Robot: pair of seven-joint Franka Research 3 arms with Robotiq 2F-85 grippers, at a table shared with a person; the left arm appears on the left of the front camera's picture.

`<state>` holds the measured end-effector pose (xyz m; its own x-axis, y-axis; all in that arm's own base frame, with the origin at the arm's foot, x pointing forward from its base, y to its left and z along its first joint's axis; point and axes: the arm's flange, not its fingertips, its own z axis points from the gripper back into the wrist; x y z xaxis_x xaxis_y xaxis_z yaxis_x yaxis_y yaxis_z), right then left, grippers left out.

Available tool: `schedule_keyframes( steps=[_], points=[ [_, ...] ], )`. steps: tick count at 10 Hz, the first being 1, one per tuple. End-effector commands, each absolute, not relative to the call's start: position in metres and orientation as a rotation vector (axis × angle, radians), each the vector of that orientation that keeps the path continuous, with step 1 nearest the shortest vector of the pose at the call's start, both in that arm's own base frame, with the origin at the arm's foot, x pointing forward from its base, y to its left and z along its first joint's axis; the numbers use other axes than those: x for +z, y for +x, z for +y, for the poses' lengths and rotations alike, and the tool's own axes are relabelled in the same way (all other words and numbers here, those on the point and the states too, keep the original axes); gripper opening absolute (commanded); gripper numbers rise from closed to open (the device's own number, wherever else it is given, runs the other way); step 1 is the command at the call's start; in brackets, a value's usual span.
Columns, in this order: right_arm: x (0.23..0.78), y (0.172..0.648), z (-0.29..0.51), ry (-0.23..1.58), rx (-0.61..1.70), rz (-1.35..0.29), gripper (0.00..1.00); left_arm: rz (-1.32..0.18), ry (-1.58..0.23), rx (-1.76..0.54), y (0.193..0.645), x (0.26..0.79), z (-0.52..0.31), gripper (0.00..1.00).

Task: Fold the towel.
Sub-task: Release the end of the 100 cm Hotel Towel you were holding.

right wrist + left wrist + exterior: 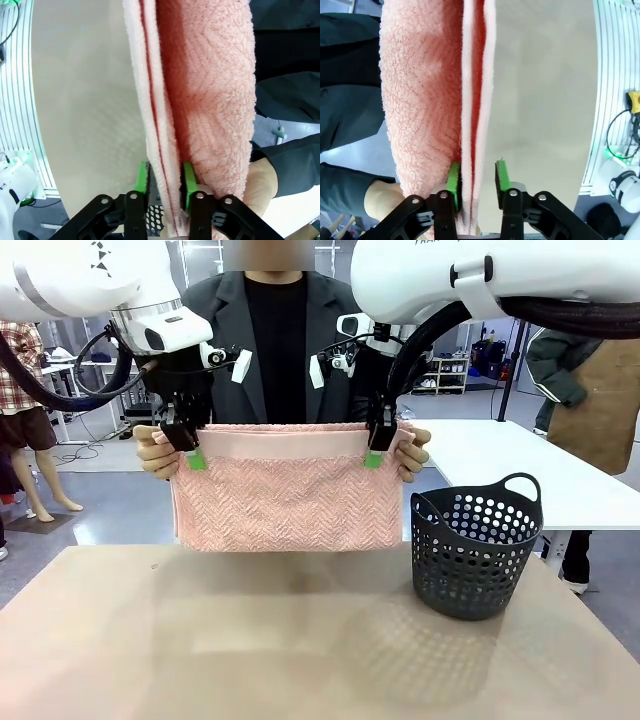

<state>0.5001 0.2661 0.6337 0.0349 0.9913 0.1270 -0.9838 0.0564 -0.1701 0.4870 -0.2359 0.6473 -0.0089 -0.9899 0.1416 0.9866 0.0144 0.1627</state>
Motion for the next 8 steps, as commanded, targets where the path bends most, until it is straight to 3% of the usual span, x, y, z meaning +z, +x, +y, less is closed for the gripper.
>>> schedule_keyframes(
  steps=[1,2,3,4,6,8],
  points=[
    [0.641,0.496,0.259,-0.038,1.51,-0.232,1.0,-0.294,-0.006,-1.542,0.483,0.656,-0.229,0.56],
    [0.645,0.496,0.255,-0.038,1.501,-0.241,1.0,-0.306,-0.007,-1.539,0.481,0.662,-0.228,1.0],
    [0.655,0.493,0.253,-0.034,1.497,-0.258,1.0,-0.335,-0.022,-1.547,0.477,0.672,-0.228,0.94],
    [0.671,0.489,0.245,-0.008,1.477,-0.301,0.79,-0.381,-0.041,-1.52,0.472,0.686,-0.224,1.0],
    [0.696,0.479,0.218,0.049,1.363,-0.357,1.0,-0.447,-0.092,-1.401,0.458,0.71,-0.204,1.0],
    [0.723,0.461,0.155,0.216,1.277,-0.424,1.0,-0.537,-0.133,-1.229,0.435,0.731,-0.15,1.0]
  ],
)
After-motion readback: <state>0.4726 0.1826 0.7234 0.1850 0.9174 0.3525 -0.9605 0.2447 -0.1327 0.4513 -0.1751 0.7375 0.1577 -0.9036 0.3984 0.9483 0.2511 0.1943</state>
